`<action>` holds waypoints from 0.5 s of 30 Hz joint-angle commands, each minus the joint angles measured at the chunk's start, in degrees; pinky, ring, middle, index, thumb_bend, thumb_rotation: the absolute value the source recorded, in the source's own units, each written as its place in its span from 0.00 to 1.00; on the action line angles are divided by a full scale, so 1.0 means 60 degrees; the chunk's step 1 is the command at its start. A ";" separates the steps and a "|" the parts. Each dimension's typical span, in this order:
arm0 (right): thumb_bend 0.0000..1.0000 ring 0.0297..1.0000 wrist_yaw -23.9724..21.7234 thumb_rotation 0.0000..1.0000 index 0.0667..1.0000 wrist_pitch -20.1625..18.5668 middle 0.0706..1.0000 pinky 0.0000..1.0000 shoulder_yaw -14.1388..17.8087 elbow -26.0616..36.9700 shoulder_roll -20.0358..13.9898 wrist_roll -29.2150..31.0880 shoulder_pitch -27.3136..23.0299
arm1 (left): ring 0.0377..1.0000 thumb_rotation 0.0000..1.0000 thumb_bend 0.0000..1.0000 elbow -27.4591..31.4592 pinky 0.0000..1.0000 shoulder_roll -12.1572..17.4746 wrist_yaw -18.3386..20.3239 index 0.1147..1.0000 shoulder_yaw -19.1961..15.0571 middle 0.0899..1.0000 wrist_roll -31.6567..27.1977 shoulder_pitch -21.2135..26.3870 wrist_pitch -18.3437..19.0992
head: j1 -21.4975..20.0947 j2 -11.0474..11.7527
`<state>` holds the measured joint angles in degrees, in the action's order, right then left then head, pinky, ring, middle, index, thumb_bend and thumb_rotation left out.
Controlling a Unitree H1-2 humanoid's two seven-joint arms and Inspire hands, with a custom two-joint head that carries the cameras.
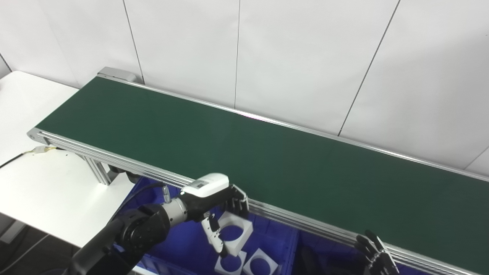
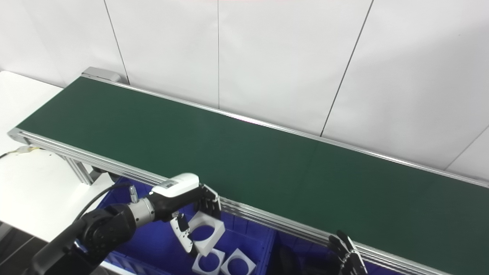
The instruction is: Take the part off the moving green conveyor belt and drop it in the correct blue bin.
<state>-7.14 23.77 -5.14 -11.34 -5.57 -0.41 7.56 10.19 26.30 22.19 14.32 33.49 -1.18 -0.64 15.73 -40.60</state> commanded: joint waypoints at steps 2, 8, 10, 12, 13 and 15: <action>0.96 0.81 0.0023 0.51 0.87 0.0506 0.82 0.77 -0.0001 0.0351 0.0082 0.0034 -0.0010 | 0.39 0.00 0.50 -0.0400 0.51 -0.0084 -0.0331 0.45 0.0117 0.39 0.0223 0.0424 -0.0231 | -0.0028 -0.0044; 0.97 0.81 0.0030 0.52 0.88 0.0513 0.82 0.77 0.0005 0.0391 0.0072 0.0005 0.0022 | 0.40 0.00 0.50 -0.1239 0.55 -0.0280 -0.0551 0.45 0.0504 0.39 0.0639 0.0724 -0.0439 | -0.0067 -0.0088; 0.97 0.81 0.0024 0.52 0.88 0.0508 0.82 0.77 0.0003 0.0424 0.0081 0.0018 0.0043 | 0.40 0.00 0.50 -0.1419 0.54 -0.0292 -0.0635 0.45 0.0634 0.40 0.0715 0.0803 -0.0571 | -0.0092 -0.0097; 0.96 0.81 0.0013 0.51 0.88 0.0509 0.82 0.77 0.0001 0.0455 0.0087 0.0031 0.0064 | 0.40 0.00 0.50 -0.1654 0.51 -0.0303 -0.0787 0.45 0.0756 0.40 0.0799 0.0876 -0.0765 | -0.0118 -0.0107; 0.96 0.81 0.0011 0.51 0.88 0.0512 0.82 0.77 0.0000 0.0467 0.0091 0.0035 0.0073 | 0.40 0.00 0.50 -0.1741 0.51 -0.0303 -0.0859 0.44 0.0807 0.40 0.0844 0.0902 -0.0826 | -0.0123 -0.0106; 0.96 0.81 -0.0005 0.51 0.88 0.0510 0.82 0.77 -0.0002 0.0495 0.0112 0.0083 0.0091 | 0.40 0.00 0.50 -0.1888 0.51 -0.0318 -0.0972 0.44 0.0859 0.40 0.0922 0.0936 -0.0937 | -0.0134 -0.0108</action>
<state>-7.14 23.77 -5.16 -10.66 -5.37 -0.68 8.44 -1.52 24.33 18.81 19.42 38.44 2.72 -4.13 15.03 -41.22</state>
